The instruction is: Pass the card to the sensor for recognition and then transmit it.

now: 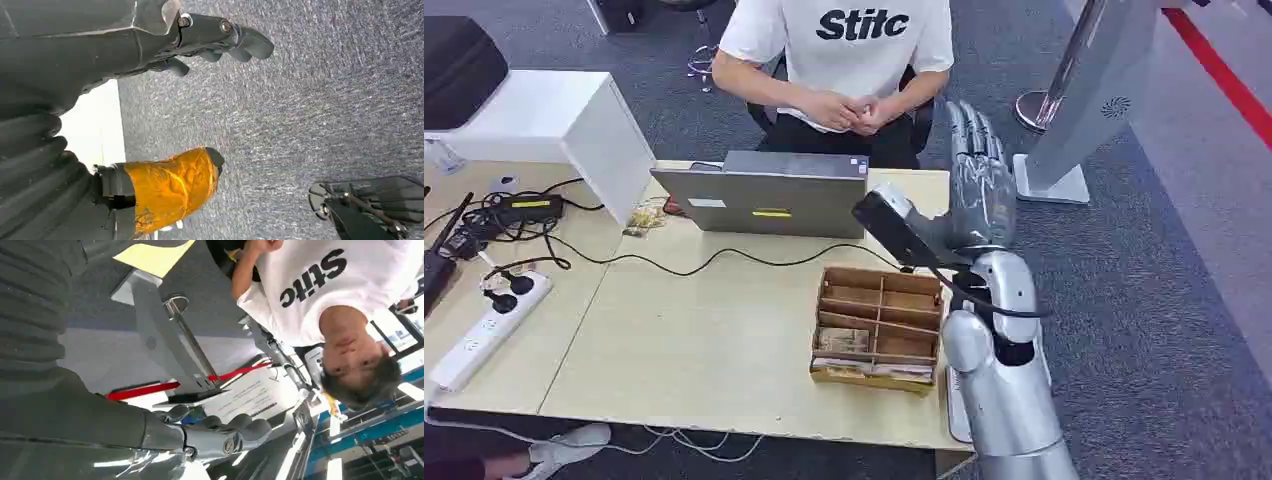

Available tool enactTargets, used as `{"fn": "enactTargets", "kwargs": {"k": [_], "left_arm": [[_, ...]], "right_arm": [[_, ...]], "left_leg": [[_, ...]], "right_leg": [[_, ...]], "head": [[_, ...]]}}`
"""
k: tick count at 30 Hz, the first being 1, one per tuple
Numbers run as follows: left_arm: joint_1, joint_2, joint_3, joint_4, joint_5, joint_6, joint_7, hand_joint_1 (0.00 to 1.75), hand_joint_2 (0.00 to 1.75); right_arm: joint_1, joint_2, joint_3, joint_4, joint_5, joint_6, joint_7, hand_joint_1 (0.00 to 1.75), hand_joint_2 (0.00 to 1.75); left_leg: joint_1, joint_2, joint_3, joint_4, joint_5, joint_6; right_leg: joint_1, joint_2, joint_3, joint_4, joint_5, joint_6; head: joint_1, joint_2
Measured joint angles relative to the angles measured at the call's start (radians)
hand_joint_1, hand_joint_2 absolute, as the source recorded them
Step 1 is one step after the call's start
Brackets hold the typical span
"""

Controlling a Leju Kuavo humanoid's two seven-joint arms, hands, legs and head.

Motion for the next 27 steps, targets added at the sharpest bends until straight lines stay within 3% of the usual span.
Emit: {"fn": "enactTargets", "kwargs": {"k": [11,12,13,27], "left_arm": [[-0.001,0.0,0.01,0.0,-0.027,-0.001,0.006,0.0,1.75],[-0.001,0.0,0.011,0.0,-0.029,-0.001,0.006,0.0,1.75],[-0.001,0.0,0.012,0.0,-0.03,-0.001,0.006,0.0,1.75],[-0.002,0.0,0.018,0.0,-0.041,0.0,0.006,0.0,1.75]], "right_arm": [[-0.054,0.01,0.022,0.086,0.044,0.006,0.028,0.0,1.75],[-0.056,0.01,0.022,0.091,0.044,0.006,0.028,0.07,1.75],[-0.057,0.012,0.022,0.096,0.044,0.006,0.028,1.75,1.75],[-0.057,0.015,0.011,0.124,0.009,-0.002,0.014,1.75,1.75]], "left_leg": [[0.0,0.0,0.0,0.0,0.0,0.0],[0.0,0.0,0.0,0.0,0.0,0.0],[0.0,0.0,0.0,0.0,0.0,0.0],[0.0,0.0,0.0,0.0,0.0,0.0]], "right_leg": [[0.0,0.0,0.0,0.0,0.0,0.0],[0.0,0.0,0.0,0.0,0.0,0.0],[0.0,0.0,0.0,0.0,0.0,0.0],[0.0,0.0,-0.001,0.0,0.0,0.0]], "head": [[0.0,0.0],[0.0,0.0],[0.0,0.0],[0.0,0.0]]}}
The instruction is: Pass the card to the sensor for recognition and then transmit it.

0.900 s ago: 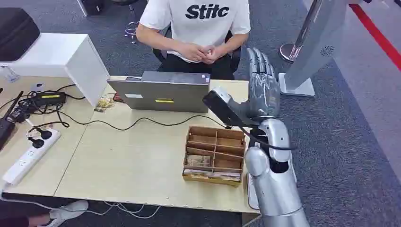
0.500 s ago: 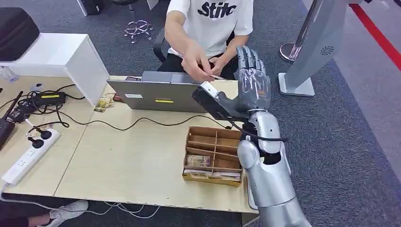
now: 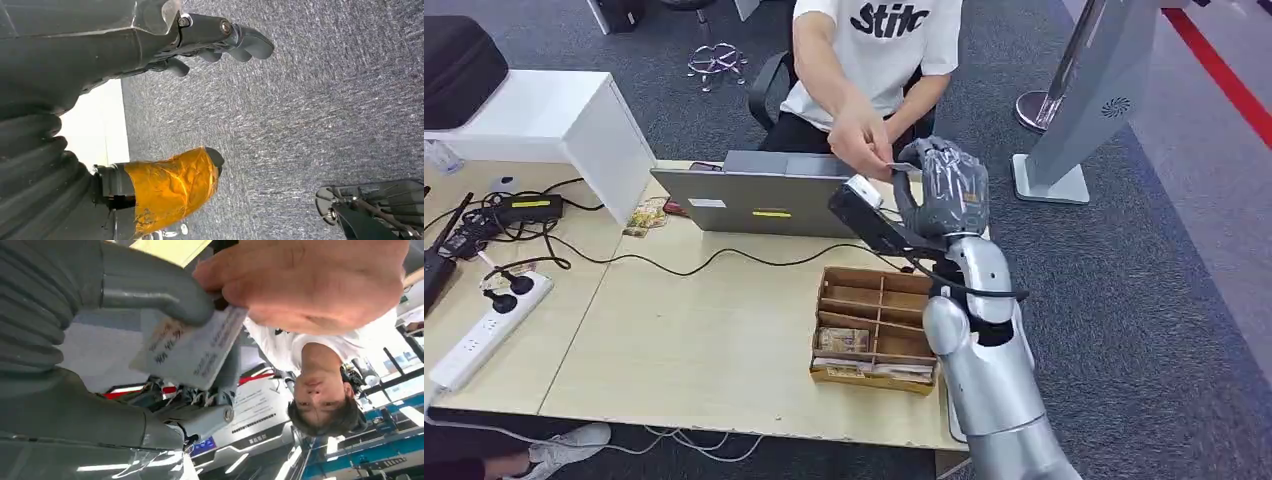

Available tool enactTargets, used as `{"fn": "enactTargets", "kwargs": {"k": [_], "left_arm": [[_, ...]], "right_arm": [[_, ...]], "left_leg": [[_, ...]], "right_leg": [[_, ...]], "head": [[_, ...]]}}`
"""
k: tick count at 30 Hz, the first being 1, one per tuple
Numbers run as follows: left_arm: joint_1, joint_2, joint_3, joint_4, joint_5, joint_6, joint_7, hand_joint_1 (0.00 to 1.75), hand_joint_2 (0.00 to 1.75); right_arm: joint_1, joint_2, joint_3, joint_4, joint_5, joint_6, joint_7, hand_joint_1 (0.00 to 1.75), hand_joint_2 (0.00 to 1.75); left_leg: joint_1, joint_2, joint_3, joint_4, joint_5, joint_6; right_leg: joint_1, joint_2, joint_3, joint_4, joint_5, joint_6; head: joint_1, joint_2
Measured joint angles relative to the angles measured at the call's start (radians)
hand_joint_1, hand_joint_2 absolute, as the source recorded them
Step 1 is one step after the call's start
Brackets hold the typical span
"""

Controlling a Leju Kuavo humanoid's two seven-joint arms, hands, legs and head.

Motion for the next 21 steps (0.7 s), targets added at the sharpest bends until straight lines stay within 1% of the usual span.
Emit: {"fn": "enactTargets", "kwargs": {"k": [3,5,9,14,16,18,21], "left_arm": [[0.0,0.0,0.003,0.0,-0.003,0.002,0.0,0.0,1.75],[-0.001,0.0,0.011,0.0,-0.002,0.003,0.0,0.0,1.75],[0.001,0.0,0.027,0.0,0.011,0.005,0.0,0.0,1.75],[0.003,-0.002,0.062,0.0,0.04,0.024,0.0,0.0,1.75],[0.002,-0.003,0.078,0.0,0.046,0.027,0.0,0.0,1.75],[0.003,-0.005,0.097,0.0,0.05,0.031,0.0,0.0,1.75],[0.004,-0.007,0.122,0.0,0.053,0.039,0.0,0.0,1.75]], "right_arm": [[0.004,0.0,-0.014,-0.001,-0.036,0.002,-0.017,1.75,1.75],[0.02,0.0,-0.03,-0.011,-0.077,-0.005,-0.044,1.75,1.75],[0.091,-0.003,-0.058,-0.072,-0.109,-0.036,-0.088,1.75,1.75],[0.214,-0.021,-0.082,-0.195,-0.168,-0.085,-0.139,1.75,1.75],[0.278,-0.029,-0.102,-0.253,-0.245,-0.085,-0.166,1.75,1.75],[0.359,-0.033,-0.142,-0.315,-0.367,-0.076,-0.21,1.75,1.75],[0.461,-0.034,-0.213,-0.371,-0.444,-0.053,-0.265,1.75,1.75]], "left_leg": [[0.0,0.0,0.0,0.0,0.0,0.0],[0.0,0.0,0.0,0.0,0.0,0.0],[0.0,-0.001,0.0,0.0,0.0,0.0],[0.0,-0.001,-0.001,0.0,0.0,0.0],[0.0,-0.001,-0.001,0.0,-0.001,0.0],[0.0,-0.002,-0.001,0.0,-0.001,0.0],[0.0,-0.001,-0.001,0.0,-0.002,0.0]], "right_leg": [[0.0,0.0,0.0,0.0,0.0,0.0],[0.0,0.0,0.0,0.0,0.0,0.0],[0.0,0.0,-0.001,0.0,0.0,0.0],[0.0,0.0,-0.001,-0.001,0.0,0.0],[0.0,0.0,-0.002,-0.001,-0.001,0.0],[0.0,-0.001,-0.001,-0.001,-0.001,0.001],[0.0,0.0,-0.002,-0.001,-0.001,0.001]], "head": [[0.0,0.0],[0.0,0.0],[0.0,0.0],[0.0,0.0],[0.0,0.0],[0.0,0.0],[0.0,0.0]]}}
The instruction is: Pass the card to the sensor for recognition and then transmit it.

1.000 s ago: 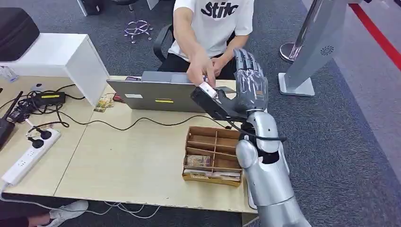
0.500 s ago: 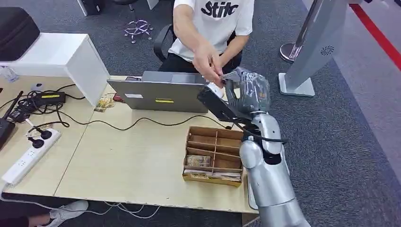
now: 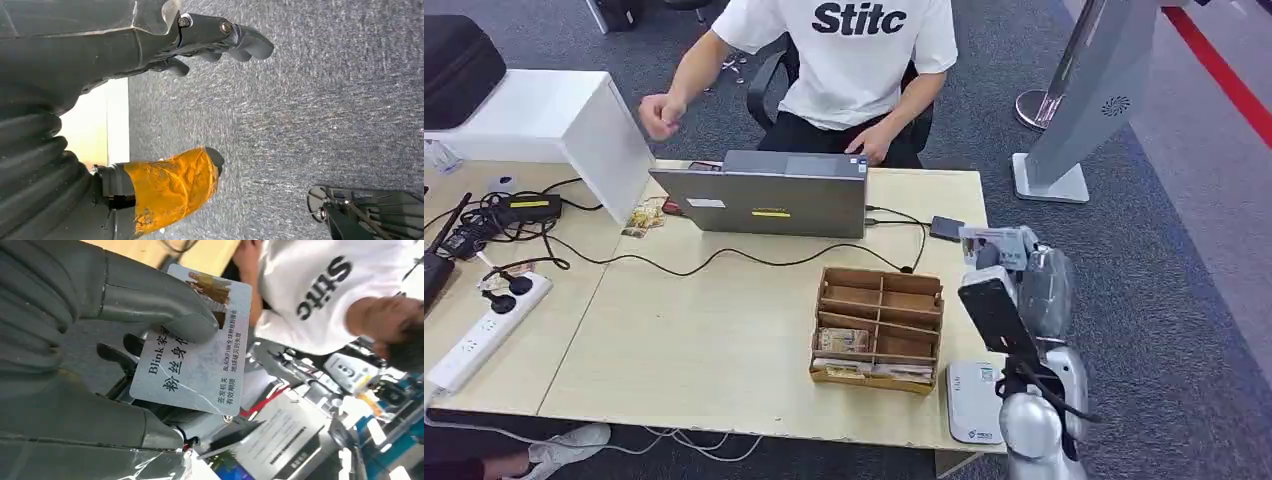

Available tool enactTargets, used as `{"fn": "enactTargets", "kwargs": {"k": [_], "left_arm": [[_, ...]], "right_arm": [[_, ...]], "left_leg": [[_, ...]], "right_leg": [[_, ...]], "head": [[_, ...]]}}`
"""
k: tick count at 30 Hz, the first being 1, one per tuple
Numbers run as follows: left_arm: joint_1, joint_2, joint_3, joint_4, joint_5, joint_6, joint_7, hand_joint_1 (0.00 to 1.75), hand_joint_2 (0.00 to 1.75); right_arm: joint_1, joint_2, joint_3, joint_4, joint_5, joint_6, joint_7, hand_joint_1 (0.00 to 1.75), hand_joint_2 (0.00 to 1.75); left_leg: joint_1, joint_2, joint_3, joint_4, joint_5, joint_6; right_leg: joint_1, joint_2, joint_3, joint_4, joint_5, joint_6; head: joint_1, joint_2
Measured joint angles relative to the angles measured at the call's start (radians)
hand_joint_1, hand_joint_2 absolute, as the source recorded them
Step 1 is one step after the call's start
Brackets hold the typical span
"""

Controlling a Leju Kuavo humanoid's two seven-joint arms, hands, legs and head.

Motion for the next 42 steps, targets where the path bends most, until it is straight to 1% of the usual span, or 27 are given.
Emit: {"fn": "enactTargets", "kwargs": {"k": [5,9,12,16,22,30,36,39,42], "left_arm": [[-0.001,-0.006,0.037,0.0,-0.003,0.005,0.0,0.0,1.75],[-0.002,-0.01,0.054,0.0,-0.01,0.006,0.0,0.0,1.75],[-0.003,-0.013,0.06,0.0,-0.023,0.006,-0.001,0.0,1.75],[-0.003,-0.014,0.061,0.0,-0.032,0.006,-0.001,0.0,1.75],[-0.004,-0.015,0.061,0.0,-0.047,0.005,-0.002,0.0,1.75],[-0.005,-0.016,0.063,0.0,-0.058,0.005,-0.002,0.0,1.75],[-0.005,-0.016,0.068,0.0,-0.068,0.006,-0.003,0.0,1.75],[-0.005,-0.016,0.071,0.0,-0.075,0.006,-0.008,0.0,1.75],[-0.005,-0.016,0.076,0.0,-0.081,0.006,-0.008,0.0,1.75]], "right_arm": [[0.116,0.003,-0.117,-0.016,-0.046,0.052,-0.054,1.75,1.75],[0.156,0.008,-0.171,0.019,-0.034,0.071,-0.071,1.75,1.75],[0.161,0.008,-0.192,0.085,-0.032,0.096,-0.082,1.75,1.75],[0.162,0.009,-0.198,0.163,-0.024,0.105,-0.099,1.75,1.75],[0.162,0.012,-0.197,0.255,-0.005,0.11,-0.1,1.75,1.75],[0.158,0.012,-0.191,0.31,0.031,0.084,-0.081,1.75,1.75],[0.156,0.016,-0.192,0.306,0.04,0.055,-0.08,1.75,1.75],[0.157,0.023,-0.191,0.257,0.037,0.044,-0.088,1.75,1.75],[0.157,0.028,-0.185,0.175,0.039,0.035,-0.083,1.75,1.75]], "left_leg": [[0.0,0.0,0.0,0.0,0.0,0.0],[0.0,0.001,0.0,0.0,0.0,0.0],[0.0,0.001,0.0,0.0,0.0,0.0],[0.0,0.001,0.0,0.0,0.0,0.0],[0.0,0.001,0.0,0.0,0.0,0.0],[0.0,0.001,0.0,0.0,0.0,0.0],[0.0,0.001,0.0,0.0,0.0,0.0],[0.0,0.001,0.0,0.0,0.0,0.0],[0.0,0.001,0.0,0.0,0.0,0.0]], "right_leg": [[0.0,0.0,0.0,0.0,0.0,0.0],[0.0,0.0,0.0,0.0,0.0,0.0],[0.0,0.0,0.0,0.0,0.0,0.0],[0.0,0.0,0.0,0.0,0.0,0.0],[0.0,0.001,0.0,0.0,0.0,0.0],[0.0,0.001,0.0,0.0,0.0,0.0],[0.0,0.001,0.0,0.0,0.0,0.0],[0.0,0.001,0.0,0.0,0.0,0.0],[0.0,0.001,0.0,0.0,0.0,0.0]], "head": [[0.0,0.0],[0.0,0.0],[0.0,0.0],[0.0,0.0],[0.0,0.0],[0.0,0.0],[0.0,0.0],[0.0,0.0],[0.0,0.0]]}}
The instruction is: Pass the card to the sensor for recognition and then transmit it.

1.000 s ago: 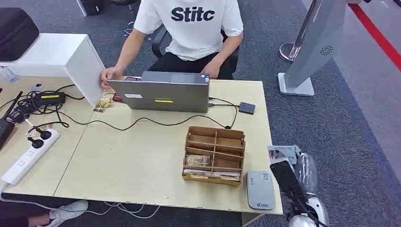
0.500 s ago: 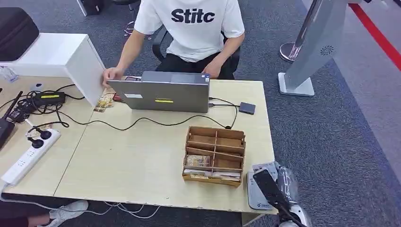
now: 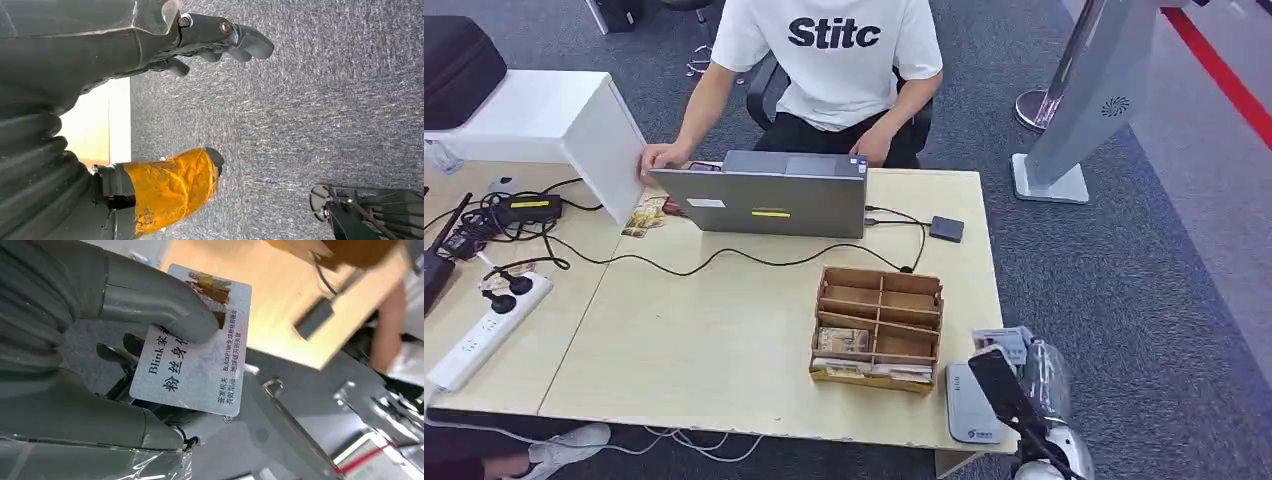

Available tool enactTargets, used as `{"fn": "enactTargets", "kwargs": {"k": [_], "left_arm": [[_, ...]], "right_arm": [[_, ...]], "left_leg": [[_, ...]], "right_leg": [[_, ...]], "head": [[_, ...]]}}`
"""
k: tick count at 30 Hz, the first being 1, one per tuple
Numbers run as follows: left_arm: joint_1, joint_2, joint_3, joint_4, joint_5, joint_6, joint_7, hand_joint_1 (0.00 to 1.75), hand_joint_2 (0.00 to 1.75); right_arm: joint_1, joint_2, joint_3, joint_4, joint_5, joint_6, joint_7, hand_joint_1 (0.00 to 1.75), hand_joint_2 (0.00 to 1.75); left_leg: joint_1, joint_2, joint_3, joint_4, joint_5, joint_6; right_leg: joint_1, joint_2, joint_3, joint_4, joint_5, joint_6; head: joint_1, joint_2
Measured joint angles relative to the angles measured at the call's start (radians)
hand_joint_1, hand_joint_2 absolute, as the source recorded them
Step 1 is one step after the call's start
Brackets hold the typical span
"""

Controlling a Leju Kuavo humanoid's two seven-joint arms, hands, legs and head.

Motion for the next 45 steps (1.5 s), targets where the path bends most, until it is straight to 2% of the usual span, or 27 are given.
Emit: {"fn": "enactTargets", "kwargs": {"k": [6,8,13,17,23,26,30,31,32,39,45], "left_arm": [[-0.001,0.0,0.006,0.0,-0.014,-0.002,0.0,0.0,1.75],[-0.001,0.0,0.008,0.0,-0.023,-0.005,0.0,0.0,1.75],[-0.006,0.002,0.008,0.0,-0.061,-0.018,-0.001,0.0,1.75],[-0.016,0.005,0.008,0.0,-0.095,-0.032,-0.003,0.0,1.75],[-0.023,0.006,0.0,0.0,-0.133,-0.042,-0.003,0.0,1.75],[-0.025,0.006,-0.007,0.001,-0.147,-0.043,-0.003,0.0,1.75],[-0.031,0.006,-0.016,0.004,-0.154,-0.043,-0.003,0.0,1.75],[-0.03,0.006,-0.016,0.005,-0.156,-0.043,-0.003,0.0,1.75],[-0.03,0.006,-0.016,0.006,-0.156,-0.043,-0.003,0.0,1.75],[-0.031,0.006,-0.017,0.007,-0.148,-0.042,-0.003,0.0,1.75],[-0.028,0.007,-0.015,0.007,-0.116,-0.039,-0.003,0.0,1.75]], "right_arm": [[-0.014,0.001,0.043,-0.149,0.002,0.003,0.01,1.75,1.75],[-0.022,0.001,0.067,-0.187,0.002,0.026,0.012,1.75,1.75],[-0.112,0.002,0.195,-0.21,0.043,0.105,0.095,1.75,1.75],[-0.247,0.008,0.288,-0.138,0.071,0.139,0.192,1.75,1.75],[-0.449,0.05,0.351,0.008,0.109,0.168,0.313,1.75,1.75],[-0.553,0.076,0.356,0.108,0.118,0.177,0.355,1.75,1.75],[-0.65,0.086,0.364,0.225,0.106,0.16,0.368,1.75,1.75],[-0.664,0.089,0.364,0.244,0.106,0.155,0.371,0.51,1.75],[-0.677,0.09,0.364,0.261,0.104,0.153,0.371,0.02,1.75],[-0.693,0.098,0.381,0.311,0.103,0.122,0.341,0.0,1.75],[-0.588,0.093,0.423,0.142,0.126,0.139,0.312,0.0,1.75]], "left_leg": [[0.0,0.0,0.0,0.0,0.0,0.0],[0.0,0.0,0.0,0.0,0.0,0.0],[0.0,0.002,0.0,0.0,0.001,-0.001],[0.0,0.002,0.0,0.0,0.003,-0.002],[0.0,0.001,0.0,0.0,0.005,-0.002],[0.0,0.002,0.0,0.0,0.005,-0.002],[0.0,0.0,-0.001,0.0,0.006,-0.002],[0.0,0.0,-0.001,0.0,0.006,-0.002],[0.0,0.001,-0.001,0.0,0.006,-0.002],[0.0,0.0,-0.001,0.0,0.006,-0.002],[0.0,0.0,-0.001,0.0,0.005,-0.003]], "right_leg": [[0.0,0.0,0.0,0.0,0.0,0.0],[0.0,0.0,0.0,0.0,0.0,0.0],[0.0,0.002,0.0,0.001,0.0,-0.001],[0.0,0.002,0.0,0.002,0.002,-0.002],[0.0,0.001,0.0,0.002,0.003,-0.003],[0.0,0.002,-0.001,0.002,0.004,-0.004],[0.0,0.0,-0.001,0.002,0.004,-0.004],[0.0,0.001,-0.001,0.002,0.004,-0.004],[0.0,0.001,-0.001,0.002,0.004,-0.003],[0.0,0.001,-0.002,0.002,0.004,-0.004],[0.0,0.001,-0.003,0.002,0.004,-0.004]], "head": [[0.0,0.0],[0.0,0.0],[0.0,0.0],[0.0,0.0],[0.001,0.0],[0.0,0.0],[0.001,0.0],[0.0,0.0],[0.0,0.0],[0.0,0.0],[0.0,0.0]]}}
